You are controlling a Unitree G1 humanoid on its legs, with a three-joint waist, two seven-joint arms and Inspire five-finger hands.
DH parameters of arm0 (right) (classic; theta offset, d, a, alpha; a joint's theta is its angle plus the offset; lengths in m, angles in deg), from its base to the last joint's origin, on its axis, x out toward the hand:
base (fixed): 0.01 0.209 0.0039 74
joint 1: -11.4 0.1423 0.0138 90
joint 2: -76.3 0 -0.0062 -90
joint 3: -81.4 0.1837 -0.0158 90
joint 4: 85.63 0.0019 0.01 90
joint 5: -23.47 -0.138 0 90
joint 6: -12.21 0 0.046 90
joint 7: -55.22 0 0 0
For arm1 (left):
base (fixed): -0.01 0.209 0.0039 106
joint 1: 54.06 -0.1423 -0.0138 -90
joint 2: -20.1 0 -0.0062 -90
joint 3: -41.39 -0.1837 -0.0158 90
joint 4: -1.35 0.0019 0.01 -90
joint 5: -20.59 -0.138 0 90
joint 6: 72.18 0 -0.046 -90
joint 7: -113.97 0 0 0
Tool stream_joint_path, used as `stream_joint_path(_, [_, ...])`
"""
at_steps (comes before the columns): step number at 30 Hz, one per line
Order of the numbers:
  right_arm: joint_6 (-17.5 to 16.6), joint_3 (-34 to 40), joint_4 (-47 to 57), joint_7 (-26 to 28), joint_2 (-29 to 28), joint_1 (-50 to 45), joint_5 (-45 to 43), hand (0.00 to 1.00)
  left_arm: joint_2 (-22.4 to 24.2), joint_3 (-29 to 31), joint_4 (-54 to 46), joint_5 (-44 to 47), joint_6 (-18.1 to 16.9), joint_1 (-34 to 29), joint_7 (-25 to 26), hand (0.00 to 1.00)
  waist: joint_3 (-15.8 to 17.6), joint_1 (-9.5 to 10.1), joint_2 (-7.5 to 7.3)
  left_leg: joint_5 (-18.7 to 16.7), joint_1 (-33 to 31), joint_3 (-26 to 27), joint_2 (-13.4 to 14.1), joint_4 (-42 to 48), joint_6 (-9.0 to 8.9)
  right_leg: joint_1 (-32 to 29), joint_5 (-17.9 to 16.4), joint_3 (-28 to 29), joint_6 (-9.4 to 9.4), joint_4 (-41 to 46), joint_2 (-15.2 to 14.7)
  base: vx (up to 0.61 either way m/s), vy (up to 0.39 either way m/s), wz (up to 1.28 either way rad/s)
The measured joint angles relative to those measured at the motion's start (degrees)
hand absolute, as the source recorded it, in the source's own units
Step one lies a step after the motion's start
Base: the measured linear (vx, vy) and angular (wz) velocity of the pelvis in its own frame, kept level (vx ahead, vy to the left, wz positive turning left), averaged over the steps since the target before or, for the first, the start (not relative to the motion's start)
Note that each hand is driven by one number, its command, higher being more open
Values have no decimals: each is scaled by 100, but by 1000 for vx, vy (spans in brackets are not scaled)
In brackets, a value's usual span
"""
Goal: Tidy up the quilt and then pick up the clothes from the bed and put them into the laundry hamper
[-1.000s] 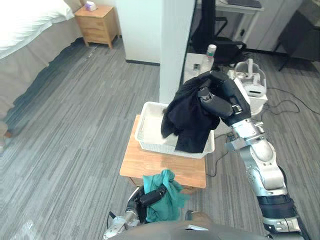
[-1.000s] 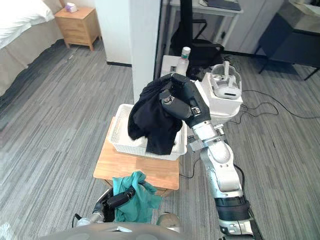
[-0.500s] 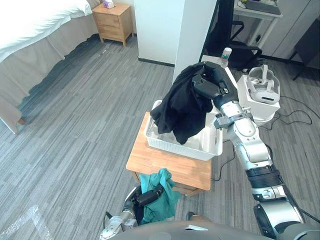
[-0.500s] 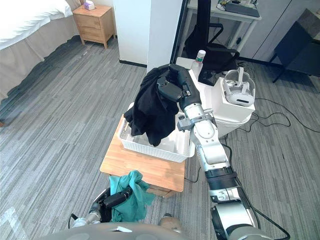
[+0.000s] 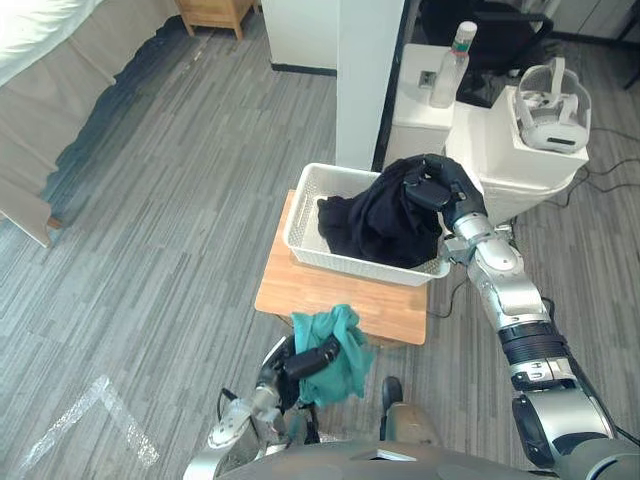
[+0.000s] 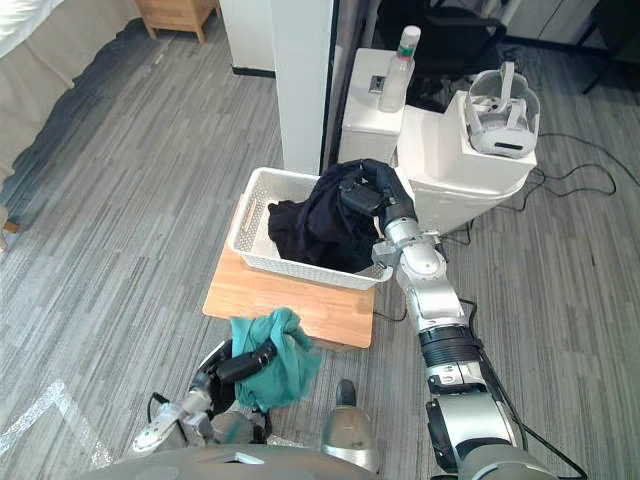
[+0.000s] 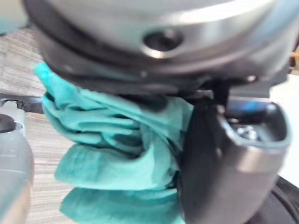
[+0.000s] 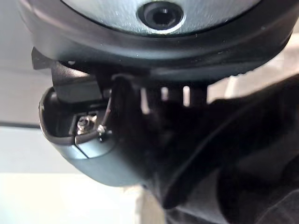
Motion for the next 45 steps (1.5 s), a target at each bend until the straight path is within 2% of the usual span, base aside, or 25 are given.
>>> stream_joint_path(5, [-1, -289, -410, 110, -23, 203, 229, 100, 1, 1, -170, 6, -101, 153, -42, 0, 101, 16, 40, 23, -11, 13, -6, 14, -9, 0, 20, 10, 32, -76, -2, -2, 0, -1])
stream_joint_path(10, [-7, -331, -533, -52, -165, 314, 812, 100, 35, -11, -569, 26, -138, 111, -141, 0, 118, 33, 29, 34, 21, 111, -1, 16, -25, 34, 54, 92, 72, -187, 6, -14, -3, -9])
stream_joint_path(12, [-10, -317, -550, -261, -164, 302, 1432, 100, 72, -33, -968, 37, -145, 114, -192, 0, 119, 11, 27, 30, 91, 131, 8, 16, -28, 108, 85, 96, 63, -216, 15, -15, 3, -4])
stream_joint_path(15, [-61, -302, -528, -594, -169, 126, 1825, 100, 93, -24, -1436, 74, -228, 165, -216, 0, 115, 20, -4, -3, 243, 211, 63, 13, -63, 312, 224, 107, 25, -419, 75, -30, -2, -12])
stream_joint_path(17, [-62, -210, -384, -782, -178, -132, 1980, 100, 98, 23, -1667, 76, -264, 168, -231, 0, 92, 16, -46, -64, 295, 230, 73, -4, -119, 387, 224, 109, 25, -488, 83, -33, -12, -7])
stream_joint_path(19, [-62, 14, -148, -1096, -183, -567, 2023, 100, 129, 103, -1992, 75, -281, 163, -233, 0, 80, 0, -59, -108, 354, 266, 79, -6, -83, 447, 220, 91, 31, -522, 87, -27, -13, -7])
stream_joint_path(23, [0, 631, 96, -1703, -285, -1420, 2002, 100, 194, 312, -2759, 74, -289, 168, -169, 0, 19, -89, -108, -86, 414, 306, 87, -5, -121, 512, 240, 83, 63, -576, 93, -5, -3, -5])
stream_joint_path(27, [127, 1300, 469, -2167, -651, -2457, 1951, 100, 320, 652, -3310, 61, -413, 423, 324, 0, -337, -204, -168, -114, 574, 455, 115, 9, -131, 593, 252, 95, 84, -586, 125, 28, 3, -17])
stream_joint_path(31, [227, 1615, 538, -2246, -730, -3036, 1937, 100, 342, 1157, -3311, -76, -502, 966, 962, 0, -568, -404, -285, -193, 663, 599, 154, -6, -196, 619, 250, 201, 86, -587, 171, -31, -3, -21])
stream_joint_path(33, [263, 1975, 538, -2270, -729, -3346, 1900, 100, 269, 1418, -3287, -436, -497, 1276, 1545, 0, -643, -532, -298, -214, 729, 699, 167, -7, -169, 617, 246, 282, 92, -590, 190, -43, -6, -21])
stream_joint_path(34, [290, 2089, 538, -2270, -730, -3407, 1897, 100, 251, 1489, -3275, -517, -495, 1348, 1672, 0, -652, -564, -290, -214, 745, 732, 170, -8, -172, 617, 246, 307, 93, -589, 196, -43, 0, -22])
stream_joint_path(36, [423, 2547, 528, -2267, -722, -3636, 1703, 100, 23, 1785, -3135, -879, -463, 1714, 2163, 0, -699, -696, -247, -209, 789, 830, 179, -8, -187, 602, 253, 412, 105, -589, 224, -41, 2, -23])
stream_joint_path(38, [505, 2808, 511, -2252, -718, -3828, 1669, 100, -178, 2093, -2873, -925, -390, 2027, 2421, 0, -753, -806, -215, -205, 838, 930, 197, -8, -228, 602, 260, 496, 115, -590, 275, -25, -7, -28])
stream_joint_path(39, [511, 2932, 444, -2173, -708, -3991, 1649, 100, -291, 2254, -2646, -924, -322, 2241, 2565, 0, -811, -853, -248, -219, 840, 999, 213, -11, -246, 576, 256, 564, 125, -605, 266, -17, -1, -29])
stream_joint_path(42, [516, 2972, -162, -1953, -684, -4203, 1397, 100, -644, 2465, -1989, -924, -96, 2676, 2711, 0, -1001, -953, -295, -243, 851, 1136, 261, -11, -289, 524, 269, 676, 112, -607, 315, 6, -4, -25])
stream_joint_path(45, [517, 2942, -512, -1723, -701, -4396, 1150, 100, -747, 2466, -1516, -931, 126, 2826, 2701, 0, -1012, -1038, -317, -261, 861, 1208, 262, -12, -304, 502, 278, 746, 103, -607, 321, 17, -4, -14])
